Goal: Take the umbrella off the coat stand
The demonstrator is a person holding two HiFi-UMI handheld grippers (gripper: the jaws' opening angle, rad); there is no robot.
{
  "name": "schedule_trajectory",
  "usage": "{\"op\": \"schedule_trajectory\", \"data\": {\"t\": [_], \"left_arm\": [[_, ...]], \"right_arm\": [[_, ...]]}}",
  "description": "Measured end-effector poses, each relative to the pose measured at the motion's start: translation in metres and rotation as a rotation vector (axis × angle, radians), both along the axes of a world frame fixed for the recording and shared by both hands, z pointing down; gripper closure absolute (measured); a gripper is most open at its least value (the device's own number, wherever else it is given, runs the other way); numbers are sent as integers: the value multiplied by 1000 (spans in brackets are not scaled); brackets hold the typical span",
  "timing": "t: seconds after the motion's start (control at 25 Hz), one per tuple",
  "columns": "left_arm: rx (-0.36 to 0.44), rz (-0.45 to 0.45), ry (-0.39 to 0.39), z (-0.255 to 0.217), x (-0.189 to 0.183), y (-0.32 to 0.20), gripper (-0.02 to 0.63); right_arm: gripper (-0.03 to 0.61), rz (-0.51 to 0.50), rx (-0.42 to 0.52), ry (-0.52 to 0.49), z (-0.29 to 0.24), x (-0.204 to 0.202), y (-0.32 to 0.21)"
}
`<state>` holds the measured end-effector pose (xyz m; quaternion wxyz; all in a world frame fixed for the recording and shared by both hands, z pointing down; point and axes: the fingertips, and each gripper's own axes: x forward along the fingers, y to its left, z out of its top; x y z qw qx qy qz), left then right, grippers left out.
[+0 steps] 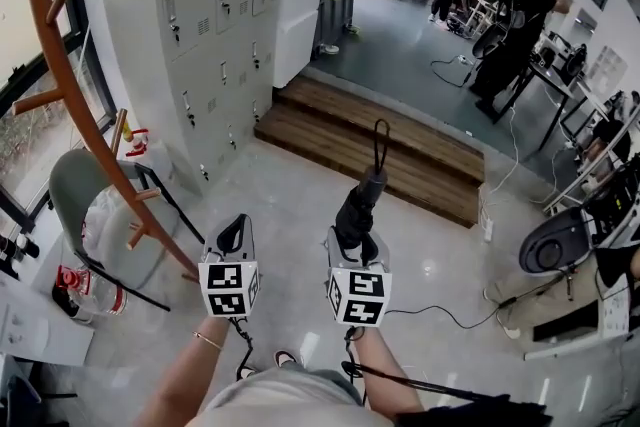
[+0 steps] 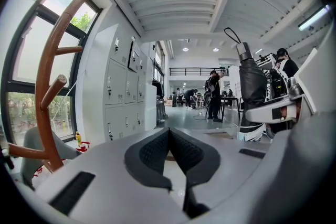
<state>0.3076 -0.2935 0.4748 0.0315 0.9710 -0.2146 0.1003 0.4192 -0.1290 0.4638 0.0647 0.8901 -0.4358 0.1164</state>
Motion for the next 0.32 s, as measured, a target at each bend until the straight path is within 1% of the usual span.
{"op": "schedule_trajectory", "data": {"t": [0.32], "left_arm": [[1, -5, 4, -1, -11, 2, 609]], "right_arm": [[360, -3, 6, 9, -1, -11, 3]]}}
